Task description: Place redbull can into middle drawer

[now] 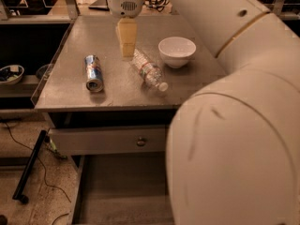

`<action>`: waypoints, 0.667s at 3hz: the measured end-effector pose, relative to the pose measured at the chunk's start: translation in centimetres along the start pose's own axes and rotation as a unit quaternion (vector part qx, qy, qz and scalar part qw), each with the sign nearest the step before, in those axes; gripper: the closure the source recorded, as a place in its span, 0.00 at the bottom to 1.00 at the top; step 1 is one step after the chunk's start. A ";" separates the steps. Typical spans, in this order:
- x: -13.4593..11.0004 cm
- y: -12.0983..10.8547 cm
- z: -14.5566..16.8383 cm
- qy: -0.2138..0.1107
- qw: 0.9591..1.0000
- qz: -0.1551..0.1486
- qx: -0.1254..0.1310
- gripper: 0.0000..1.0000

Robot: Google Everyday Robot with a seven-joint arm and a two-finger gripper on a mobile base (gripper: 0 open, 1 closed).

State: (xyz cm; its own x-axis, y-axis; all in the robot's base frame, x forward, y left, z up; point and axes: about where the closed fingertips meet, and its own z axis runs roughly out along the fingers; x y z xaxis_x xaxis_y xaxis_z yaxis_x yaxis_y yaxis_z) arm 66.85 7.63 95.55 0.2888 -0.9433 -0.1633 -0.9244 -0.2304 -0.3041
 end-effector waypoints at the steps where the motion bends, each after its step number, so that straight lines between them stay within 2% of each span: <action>1: -1.4 -1.3 1.2 0.023 1.000 -0.011 0.009 0.00; 2: -1.4 -1.3 1.2 0.023 1.000 -0.011 0.009 0.00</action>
Offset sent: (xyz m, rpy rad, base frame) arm 0.0058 0.0120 -0.0028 -0.0496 -0.0189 -0.0019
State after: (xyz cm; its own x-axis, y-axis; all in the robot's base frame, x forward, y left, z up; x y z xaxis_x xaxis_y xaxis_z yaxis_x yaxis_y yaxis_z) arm 67.98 9.54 95.04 0.2971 -0.9481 -0.1136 -0.9131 -0.2473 -0.3241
